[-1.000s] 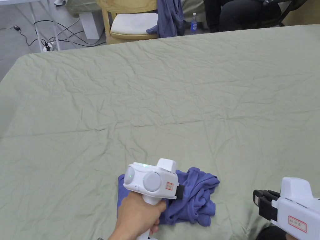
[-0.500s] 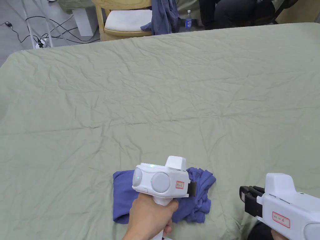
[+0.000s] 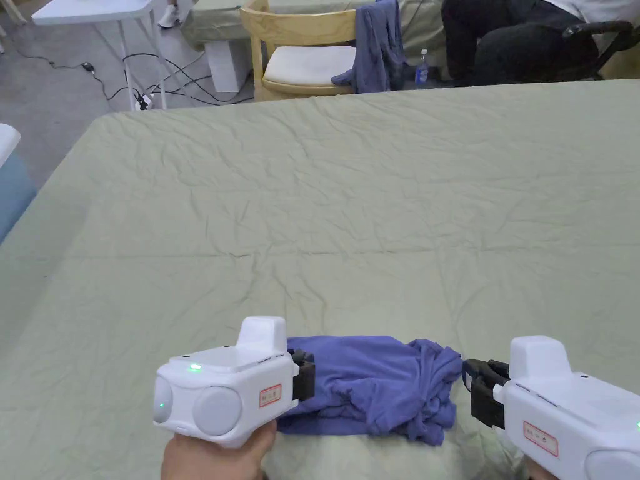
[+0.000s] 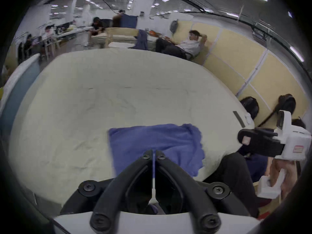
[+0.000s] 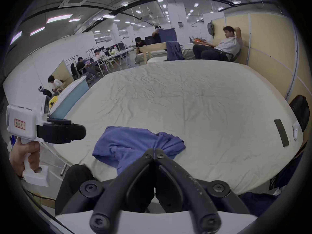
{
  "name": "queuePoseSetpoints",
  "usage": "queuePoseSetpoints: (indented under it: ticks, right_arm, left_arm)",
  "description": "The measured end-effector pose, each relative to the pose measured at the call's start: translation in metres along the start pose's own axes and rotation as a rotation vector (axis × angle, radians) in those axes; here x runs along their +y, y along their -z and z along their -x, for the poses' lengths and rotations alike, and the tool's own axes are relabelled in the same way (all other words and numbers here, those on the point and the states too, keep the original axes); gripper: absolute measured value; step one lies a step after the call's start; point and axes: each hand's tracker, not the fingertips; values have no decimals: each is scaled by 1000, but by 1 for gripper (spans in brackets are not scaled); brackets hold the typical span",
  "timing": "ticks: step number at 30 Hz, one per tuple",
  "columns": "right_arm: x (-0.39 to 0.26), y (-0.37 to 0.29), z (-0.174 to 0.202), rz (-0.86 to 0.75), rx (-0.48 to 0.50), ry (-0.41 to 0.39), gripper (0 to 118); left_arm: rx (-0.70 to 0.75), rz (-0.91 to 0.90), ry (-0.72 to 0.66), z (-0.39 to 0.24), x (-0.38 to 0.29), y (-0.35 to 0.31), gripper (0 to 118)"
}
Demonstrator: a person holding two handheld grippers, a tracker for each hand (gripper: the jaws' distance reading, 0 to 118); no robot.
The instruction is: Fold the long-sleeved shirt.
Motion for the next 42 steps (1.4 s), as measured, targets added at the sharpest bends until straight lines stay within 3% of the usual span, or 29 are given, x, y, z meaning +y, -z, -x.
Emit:
queuePoseSetpoints:
  ticks: [11, 18, 21, 25, 32, 33, 34, 35, 36, 37, 38, 42]
  right_arm:
    - [4, 7, 26, 49, 35, -68, 1]
    - [55, 98, 28, 393, 99, -207, 1]
    - [58, 151, 26, 512, 20, -307, 1]
    - [50, 198, 9, 641, 41, -247, 1]
    - [41, 206, 3, 640, 39, -257, 1]
    - [40, 206, 4, 637, 38, -269, 1]
    - [40, 206, 6, 635, 36, -277, 1]
    - [39, 205, 7, 632, 34, -286, 1]
    - [38, 205, 8, 629, 33, -295, 1]
    - [38, 205, 8, 627, 32, -299, 1]
    - [38, 206, 9, 623, 31, -304, 1]
    - [36, 208, 8, 614, 38, -310, 1]
  left_arm:
    - [39, -4, -157, 54, -31, -27, 2]
    - [29, 19, -150, 62, -20, -12, 2]
    - [22, 37, -150, 66, -17, -5, 2]
    - [11, 64, -153, 71, -15, 3, 2]
    - [-29, 101, -170, 80, -9, 21, 6]
    - [-52, 103, -183, 84, -8, 25, 14]
    - [-87, 103, -221, 90, -6, 30, 29]
    - [-102, 111, -262, 97, -4, 34, 68]
    - [-73, 128, -293, 102, -3, 41, 96]
    - [-85, 145, -283, 107, -1, 48, 112]
    - [-149, 133, -269, 115, -1, 54, 116]
    - [-277, 209, -293, 145, 2, 86, 113]
